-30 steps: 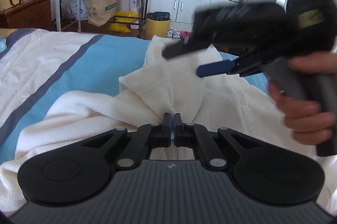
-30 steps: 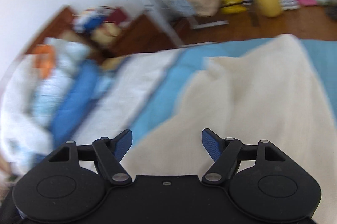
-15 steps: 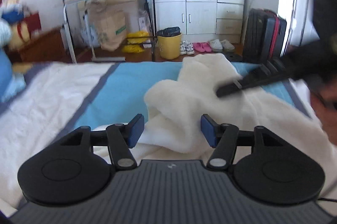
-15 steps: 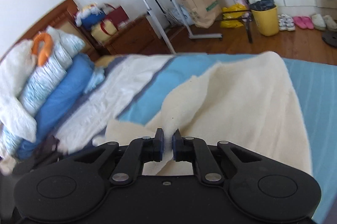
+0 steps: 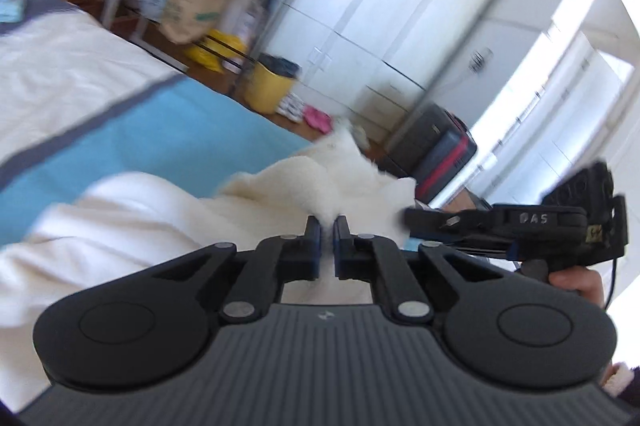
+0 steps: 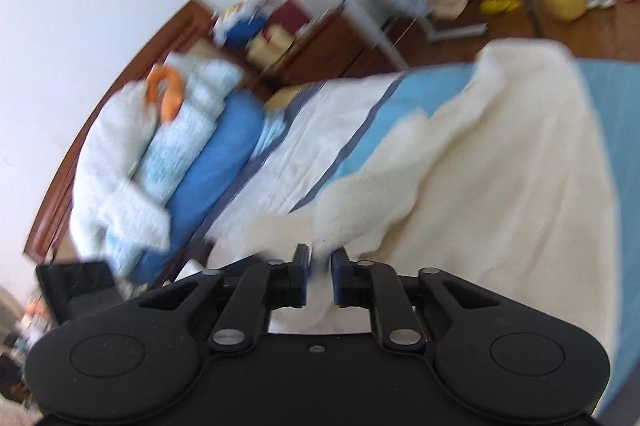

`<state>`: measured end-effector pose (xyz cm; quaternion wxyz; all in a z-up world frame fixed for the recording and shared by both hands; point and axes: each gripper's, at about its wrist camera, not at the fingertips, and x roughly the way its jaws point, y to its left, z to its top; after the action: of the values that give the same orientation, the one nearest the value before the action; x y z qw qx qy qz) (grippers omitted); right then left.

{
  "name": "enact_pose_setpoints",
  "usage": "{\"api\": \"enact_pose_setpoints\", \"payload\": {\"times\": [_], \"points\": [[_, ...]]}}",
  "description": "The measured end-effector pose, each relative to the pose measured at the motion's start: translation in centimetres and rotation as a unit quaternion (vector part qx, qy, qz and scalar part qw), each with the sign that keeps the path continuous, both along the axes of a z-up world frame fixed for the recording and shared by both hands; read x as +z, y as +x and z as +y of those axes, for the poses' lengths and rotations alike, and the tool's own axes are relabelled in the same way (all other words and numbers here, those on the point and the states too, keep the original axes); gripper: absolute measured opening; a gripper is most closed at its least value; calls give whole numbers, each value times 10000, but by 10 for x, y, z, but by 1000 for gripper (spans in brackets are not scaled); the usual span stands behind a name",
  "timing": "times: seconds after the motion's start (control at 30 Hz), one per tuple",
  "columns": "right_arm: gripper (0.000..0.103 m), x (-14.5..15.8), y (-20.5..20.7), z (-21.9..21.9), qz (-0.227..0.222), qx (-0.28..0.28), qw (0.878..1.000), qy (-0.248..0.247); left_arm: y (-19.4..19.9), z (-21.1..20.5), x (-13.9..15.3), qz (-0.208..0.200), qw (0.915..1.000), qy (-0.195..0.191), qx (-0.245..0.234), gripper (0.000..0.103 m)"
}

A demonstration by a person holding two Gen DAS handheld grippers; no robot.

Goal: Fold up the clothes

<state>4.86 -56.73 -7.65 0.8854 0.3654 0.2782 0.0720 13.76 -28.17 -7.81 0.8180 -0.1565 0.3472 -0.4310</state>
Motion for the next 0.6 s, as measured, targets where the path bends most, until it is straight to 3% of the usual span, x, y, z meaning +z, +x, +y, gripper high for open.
{"api": "enact_pose_setpoints", "payload": {"times": [0.03,0.13,0.23,0.33,0.4,0.5,0.6], "points": [[49,0,-5,-8,-42,-338,9994,101,1,10,3,68,9998,-37,178,5],[49,-4,-18,-31,0,-1297,9911,313,28,35,18,79,9977,-133,667,5],[49,-19,-21,-51,203,-2169,9754,344,63,46,34,-146,9953,-52,955,5],[50,-34,-1,-76,636,-2801,9577,173,93,41,40,-192,9956,244,880,5],[50,-38,21,-86,934,-2854,9537,176,113,37,44,-220,9954,446,822,5],[62,-46,47,-92,1070,-2676,9576,-43,145,20,40,23,9952,727,651,5],[69,-58,66,-98,1266,-2599,9569,-272,167,-2,34,-199,9921,1153,463,5]]}}
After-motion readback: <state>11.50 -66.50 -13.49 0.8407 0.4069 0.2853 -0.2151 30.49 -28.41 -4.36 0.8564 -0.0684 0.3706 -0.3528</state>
